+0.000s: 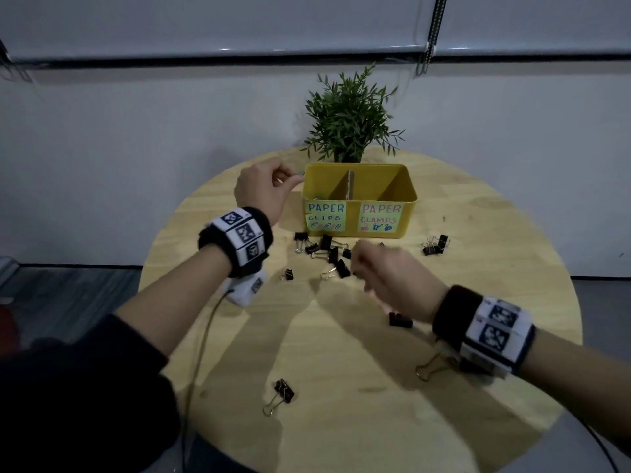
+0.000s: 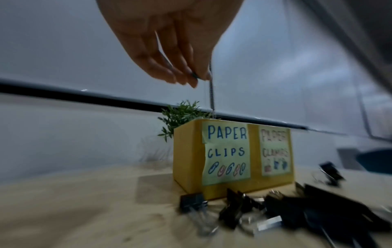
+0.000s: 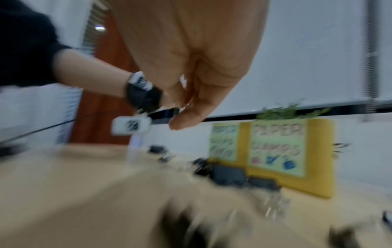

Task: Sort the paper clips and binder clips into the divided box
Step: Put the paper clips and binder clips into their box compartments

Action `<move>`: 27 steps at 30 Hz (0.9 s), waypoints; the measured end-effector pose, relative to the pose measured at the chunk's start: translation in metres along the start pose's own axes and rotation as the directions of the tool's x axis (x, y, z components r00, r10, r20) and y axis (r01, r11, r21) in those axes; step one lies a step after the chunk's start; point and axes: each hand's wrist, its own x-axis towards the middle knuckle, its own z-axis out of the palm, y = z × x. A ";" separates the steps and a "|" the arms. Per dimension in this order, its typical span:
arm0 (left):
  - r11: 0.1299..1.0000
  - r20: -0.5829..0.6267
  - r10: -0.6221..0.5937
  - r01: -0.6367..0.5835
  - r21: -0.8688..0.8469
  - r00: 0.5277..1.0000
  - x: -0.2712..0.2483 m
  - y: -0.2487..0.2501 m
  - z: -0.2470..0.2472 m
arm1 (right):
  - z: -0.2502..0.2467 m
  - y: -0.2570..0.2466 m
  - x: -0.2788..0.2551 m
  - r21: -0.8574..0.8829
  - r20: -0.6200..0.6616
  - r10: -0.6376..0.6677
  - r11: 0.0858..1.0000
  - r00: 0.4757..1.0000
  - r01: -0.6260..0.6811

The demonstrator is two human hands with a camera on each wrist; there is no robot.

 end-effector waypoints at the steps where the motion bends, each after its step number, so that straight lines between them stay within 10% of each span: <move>1: 0.999 -0.048 -0.042 0.043 0.008 0.998 0.005 0.002 0.008 | -0.008 0.007 0.016 0.071 -0.115 0.044 0.997 0.992 -0.036; 7: 0.955 0.178 -0.061 0.005 0.297 0.982 0.011 -0.007 0.046 | -0.031 0.032 0.114 0.333 -0.452 0.309 0.929 0.837 -0.163; 11: 0.978 0.119 0.073 -0.095 0.188 0.990 0.007 -0.012 0.033 | -0.027 0.028 0.147 0.197 -0.323 0.274 0.956 0.906 -0.218; 13: 0.953 0.198 -0.052 -0.010 0.304 0.979 0.007 -0.020 0.019 | -0.024 0.020 0.138 0.055 -0.336 0.149 0.989 0.930 -0.139; 16: 0.734 0.420 -0.428 0.037 0.678 0.801 0.001 -0.035 -0.005 | -0.017 0.013 0.104 -0.135 -0.153 0.021 0.990 0.988 -0.042; 20: 0.637 0.572 -0.576 -0.118 0.762 0.584 -0.017 -0.051 -0.016 | 0.000 0.026 0.059 -0.413 0.187 0.273 0.894 0.944 -0.176; 27: 0.630 0.571 -0.472 -0.196 0.751 0.672 -0.036 -0.056 -0.011 | 0.005 0.038 0.054 -0.432 0.282 0.358 0.876 0.890 -0.216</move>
